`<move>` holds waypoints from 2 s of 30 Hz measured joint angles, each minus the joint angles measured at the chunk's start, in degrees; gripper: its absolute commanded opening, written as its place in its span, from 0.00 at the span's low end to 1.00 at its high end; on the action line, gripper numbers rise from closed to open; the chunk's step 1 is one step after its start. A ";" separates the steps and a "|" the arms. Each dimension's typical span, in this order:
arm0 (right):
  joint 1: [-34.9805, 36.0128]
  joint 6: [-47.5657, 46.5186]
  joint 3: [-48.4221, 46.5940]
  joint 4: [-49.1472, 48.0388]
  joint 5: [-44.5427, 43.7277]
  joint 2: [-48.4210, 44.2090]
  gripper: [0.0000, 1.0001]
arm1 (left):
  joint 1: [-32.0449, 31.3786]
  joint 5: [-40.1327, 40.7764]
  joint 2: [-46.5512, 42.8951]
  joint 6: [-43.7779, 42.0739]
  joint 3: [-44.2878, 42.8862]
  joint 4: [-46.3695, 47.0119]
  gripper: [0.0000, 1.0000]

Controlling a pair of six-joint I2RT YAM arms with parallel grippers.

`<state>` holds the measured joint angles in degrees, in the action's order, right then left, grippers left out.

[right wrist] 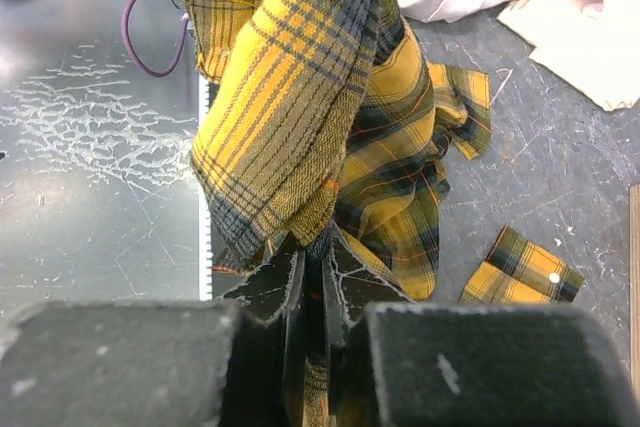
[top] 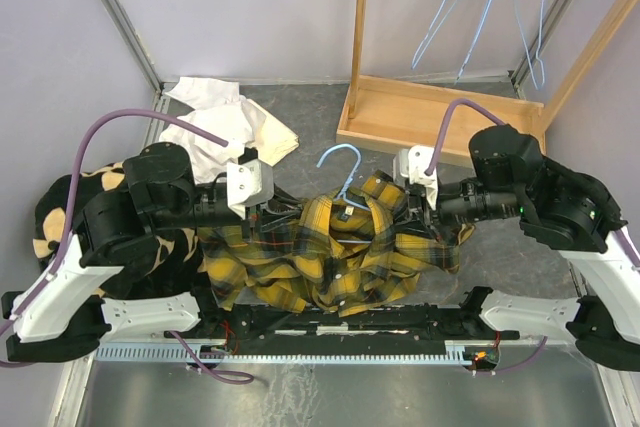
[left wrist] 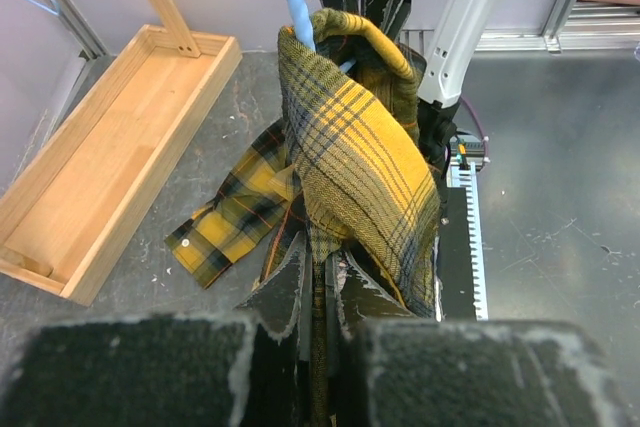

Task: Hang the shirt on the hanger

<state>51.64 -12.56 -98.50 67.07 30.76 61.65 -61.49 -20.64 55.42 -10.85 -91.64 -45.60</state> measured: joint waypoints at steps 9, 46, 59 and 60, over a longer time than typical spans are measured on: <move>0.00 3.45 2.14 -3.17 -2.78 -5.44 0.58 | 0.00 0.48 -1.25 0.02 0.68 0.57 0.03; 0.13 8.22 4.98 -8.85 1.20 -2.32 0.00 | 0.26 1.01 -1.62 0.04 1.11 1.05 0.14; 0.20 6.47 3.76 -7.28 -6.58 -3.87 0.00 | 0.24 5.66 -5.57 0.09 2.80 1.42 0.42; 0.20 5.90 3.61 -6.64 -7.32 -4.20 0.00 | 0.24 6.34 -5.97 0.09 2.99 1.38 0.42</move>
<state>51.83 -6.66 -94.89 60.42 23.44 57.45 -61.25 -14.31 49.45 -10.76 -88.64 -44.23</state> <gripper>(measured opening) 0.028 0.451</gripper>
